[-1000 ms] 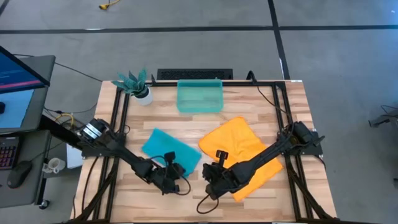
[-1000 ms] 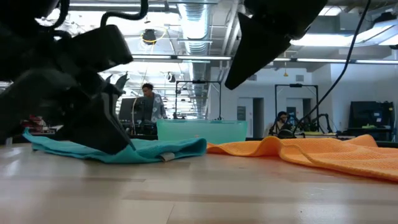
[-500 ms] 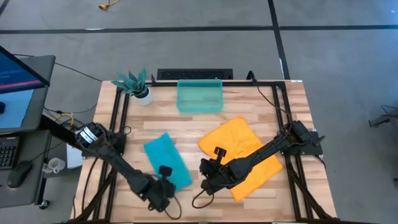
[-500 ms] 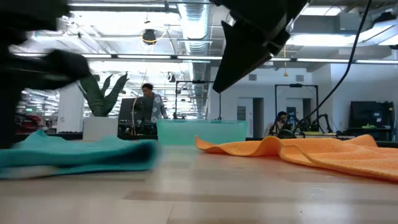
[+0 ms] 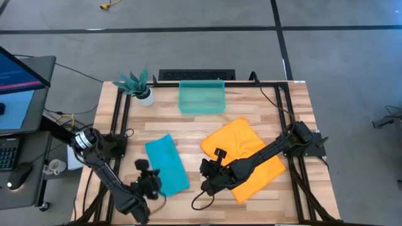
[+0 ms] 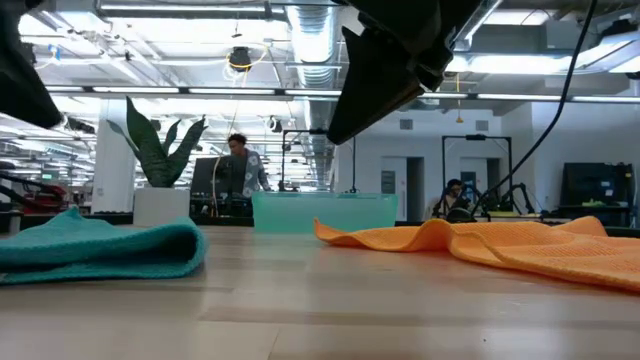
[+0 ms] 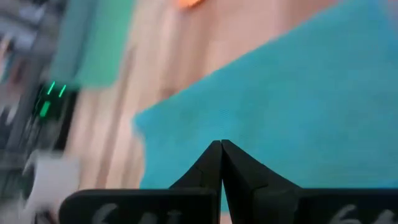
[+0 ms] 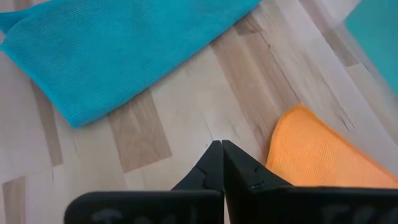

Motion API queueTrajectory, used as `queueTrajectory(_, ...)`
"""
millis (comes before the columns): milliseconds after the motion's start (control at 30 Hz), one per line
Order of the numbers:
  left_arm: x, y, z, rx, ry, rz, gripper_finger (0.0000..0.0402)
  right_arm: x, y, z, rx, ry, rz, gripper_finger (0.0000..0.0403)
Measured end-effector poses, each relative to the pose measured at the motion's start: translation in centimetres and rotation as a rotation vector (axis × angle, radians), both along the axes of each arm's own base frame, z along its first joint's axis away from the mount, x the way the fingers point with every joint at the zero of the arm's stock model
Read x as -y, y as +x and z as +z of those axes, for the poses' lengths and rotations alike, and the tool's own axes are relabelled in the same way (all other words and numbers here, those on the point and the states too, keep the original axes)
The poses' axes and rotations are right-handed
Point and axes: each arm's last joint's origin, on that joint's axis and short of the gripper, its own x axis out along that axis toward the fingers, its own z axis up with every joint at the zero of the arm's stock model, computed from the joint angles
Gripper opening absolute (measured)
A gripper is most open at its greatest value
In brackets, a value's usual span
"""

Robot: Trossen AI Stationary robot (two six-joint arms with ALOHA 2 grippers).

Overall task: Roll microfiber towels into tight, uniform cylinder then place into a basket
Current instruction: Fold the blue microfiber cloth

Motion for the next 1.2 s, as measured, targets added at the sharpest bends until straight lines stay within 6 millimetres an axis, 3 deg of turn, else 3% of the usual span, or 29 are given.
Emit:
queueTrajectory(167,-2.4,-1.4,-0.3,0.149,-0.026,0.166,0.0000,0.0,0.0,0.0,-0.001,0.000,0.001,0.0021)
queueTrajectory(500,-8.6,-2.7,-1.3,0.334,-0.314,0.187,0.0000,0.0,0.0,0.0,0.000,0.000,0.001,0.0020)
queueTrajectory(733,-12.1,-0.2,-2.7,0.387,-0.459,0.214,0.0000,0.1,0.1,0.0,0.002,0.002,-0.002,0.0018)
queueTrajectory(933,-14.8,1.5,-4.2,0.318,-0.435,0.313,0.0000,0.1,0.1,0.0,0.005,0.003,-0.001,0.0020)
queueTrajectory(1200,-16.3,3.2,-5.8,0.263,-0.463,0.339,0.0000,0.1,0.1,0.0,-0.001,-0.006,0.011,0.0015)
